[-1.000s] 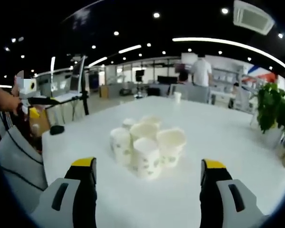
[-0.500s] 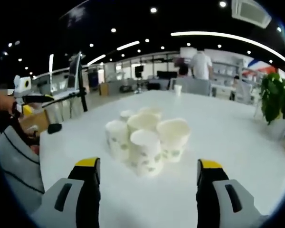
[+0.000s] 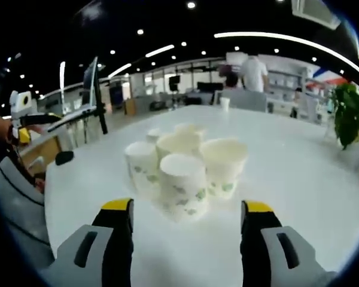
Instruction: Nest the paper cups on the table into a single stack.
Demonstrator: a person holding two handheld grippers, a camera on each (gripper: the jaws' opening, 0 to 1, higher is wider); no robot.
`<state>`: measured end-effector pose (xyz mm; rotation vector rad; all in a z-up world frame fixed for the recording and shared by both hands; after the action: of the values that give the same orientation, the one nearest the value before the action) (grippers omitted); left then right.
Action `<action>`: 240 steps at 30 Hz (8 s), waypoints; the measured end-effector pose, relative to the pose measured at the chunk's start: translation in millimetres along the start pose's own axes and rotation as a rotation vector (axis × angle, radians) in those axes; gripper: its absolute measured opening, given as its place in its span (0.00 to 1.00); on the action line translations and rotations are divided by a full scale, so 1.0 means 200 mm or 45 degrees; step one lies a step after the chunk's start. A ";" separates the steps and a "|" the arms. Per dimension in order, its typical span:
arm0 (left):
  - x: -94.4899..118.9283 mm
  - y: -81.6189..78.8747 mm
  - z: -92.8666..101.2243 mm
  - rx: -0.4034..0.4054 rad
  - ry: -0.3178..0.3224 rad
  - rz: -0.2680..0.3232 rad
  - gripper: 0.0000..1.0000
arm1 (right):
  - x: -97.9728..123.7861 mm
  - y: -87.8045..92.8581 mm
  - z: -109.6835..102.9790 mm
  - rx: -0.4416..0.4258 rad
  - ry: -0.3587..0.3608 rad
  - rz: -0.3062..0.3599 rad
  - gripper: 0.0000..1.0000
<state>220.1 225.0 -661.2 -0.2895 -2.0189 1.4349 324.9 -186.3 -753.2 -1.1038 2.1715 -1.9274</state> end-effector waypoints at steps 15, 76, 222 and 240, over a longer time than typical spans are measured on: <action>0.03 0.01 0.00 -0.025 0.013 -0.047 1.00 | -0.16 0.00 -0.01 -0.038 0.003 -0.005 0.57; -0.04 -0.04 0.01 0.033 0.027 0.048 1.00 | -0.05 -0.33 -0.09 0.043 0.016 -0.001 0.36; -0.19 -0.33 0.42 0.317 0.710 0.269 0.56 | 0.32 -0.45 -0.82 0.292 -0.881 0.080 0.36; -0.20 -0.43 0.32 0.404 0.812 0.287 0.30 | 0.36 -0.50 -0.81 0.268 -0.917 0.084 0.37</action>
<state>226.5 122.3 -610.2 -0.7464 -1.2587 1.5225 243.4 -83.6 -599.2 -1.3788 1.5551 -1.3761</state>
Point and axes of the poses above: the point that each gripper's makers call its tool centre point, and the gripper's own axes: x roughly backward along the fingers, z roughly to its right, y roughly out of its underside, the point moved 10 cm from there along x, roughly backward along the fingers, and after that the axes turned 11 degrees about -x, right-handed, at the moved point
